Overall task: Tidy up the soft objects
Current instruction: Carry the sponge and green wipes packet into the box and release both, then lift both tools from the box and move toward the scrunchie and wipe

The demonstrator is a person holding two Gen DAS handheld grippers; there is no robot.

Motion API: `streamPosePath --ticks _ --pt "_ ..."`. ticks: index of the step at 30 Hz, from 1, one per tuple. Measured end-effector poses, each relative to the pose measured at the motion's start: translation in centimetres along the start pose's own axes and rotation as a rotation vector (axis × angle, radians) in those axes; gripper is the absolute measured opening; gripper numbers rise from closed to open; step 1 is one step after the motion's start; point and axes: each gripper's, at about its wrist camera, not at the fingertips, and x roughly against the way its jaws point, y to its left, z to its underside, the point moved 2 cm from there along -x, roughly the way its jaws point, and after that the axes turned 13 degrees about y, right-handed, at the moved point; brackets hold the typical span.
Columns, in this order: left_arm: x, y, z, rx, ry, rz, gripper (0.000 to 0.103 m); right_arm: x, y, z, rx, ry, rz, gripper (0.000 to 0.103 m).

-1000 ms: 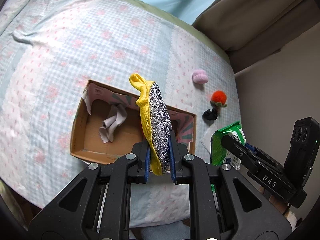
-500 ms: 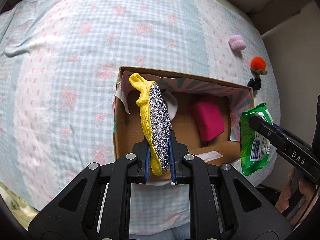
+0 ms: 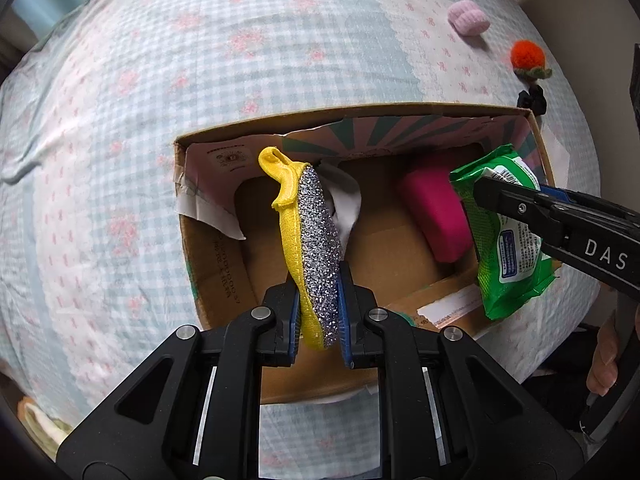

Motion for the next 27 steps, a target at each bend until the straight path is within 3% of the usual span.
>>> streamPosePath --ticks 1,3,4,5,6,15,27 --pt "0.1 -0.3 -0.1 -0.011 -0.007 -0.017 0.020 -0.1 -0.1 -0.3 -0.006 0.006 -0.008 0.040" --pt "0.1 -0.8 -0.2 -0.029 -0.015 -0.036 0.065 -0.4 -0.3 -0.7 -0.016 0.012 -0.017 0.048" --pt "0.3 -1.0 -0.1 -0.032 -0.031 -0.038 0.103 -0.6 -0.5 -1.0 -0.016 0.014 -0.019 0.072" --pt "0.5 -1.1 0.0 -0.035 -0.049 -0.029 0.103 -0.7 -0.6 -1.1 -0.015 0.013 -0.020 0.100" --pt "0.5 -1.2 0.1 -0.037 -0.049 -0.022 0.103 -0.8 -0.7 -1.3 -0.018 0.005 -0.017 0.103" --pt "-0.4 -0.8 1.4 0.017 -0.017 0.007 0.103 0.0 -2.2 -0.7 0.002 -0.062 0.038 0.103" --pt "3.5 -0.5 4.2 0.057 -0.098 -0.001 0.103 2.5 -1.9 1.9 0.017 -0.116 0.027 0.103"
